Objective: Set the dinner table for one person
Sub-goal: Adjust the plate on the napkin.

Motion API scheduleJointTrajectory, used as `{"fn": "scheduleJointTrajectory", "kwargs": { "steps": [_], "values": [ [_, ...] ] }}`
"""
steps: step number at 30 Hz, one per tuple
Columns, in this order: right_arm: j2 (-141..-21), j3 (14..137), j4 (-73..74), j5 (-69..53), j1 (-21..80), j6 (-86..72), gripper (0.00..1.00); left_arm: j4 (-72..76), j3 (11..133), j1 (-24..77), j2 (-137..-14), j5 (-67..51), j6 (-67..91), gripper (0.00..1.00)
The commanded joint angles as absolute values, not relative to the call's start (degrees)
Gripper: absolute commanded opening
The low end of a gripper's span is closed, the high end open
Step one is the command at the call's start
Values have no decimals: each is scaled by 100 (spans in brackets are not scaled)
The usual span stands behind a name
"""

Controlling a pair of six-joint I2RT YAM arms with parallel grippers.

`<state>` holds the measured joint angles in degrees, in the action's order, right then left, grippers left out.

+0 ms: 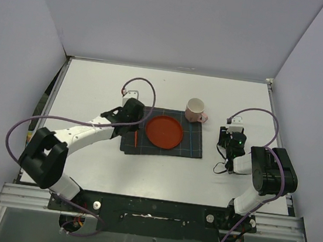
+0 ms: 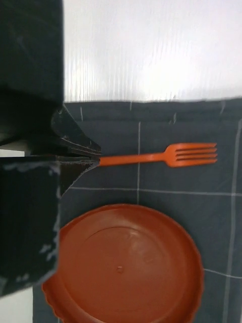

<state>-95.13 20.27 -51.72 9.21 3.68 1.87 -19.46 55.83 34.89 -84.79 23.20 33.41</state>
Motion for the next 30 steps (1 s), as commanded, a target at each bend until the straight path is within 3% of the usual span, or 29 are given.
{"fn": "scheduleJointTrajectory", "kwargs": {
  "steps": [1,14,19,30],
  "values": [
    [-9309,2153,-5406,832,327,151,47,-1367,6017,3870,-8990,2126,3552,0],
    [-9299,2154,-5387,809,333,152,47,-1520,6510,4083,-9940,2071,3478,0],
    [-9304,2153,-5383,801,331,154,47,-1635,6572,4057,-10237,2136,3533,26],
    [-9302,2162,-5378,738,325,156,46,-1626,6612,4053,-10301,2093,3507,27]
  ]
}}
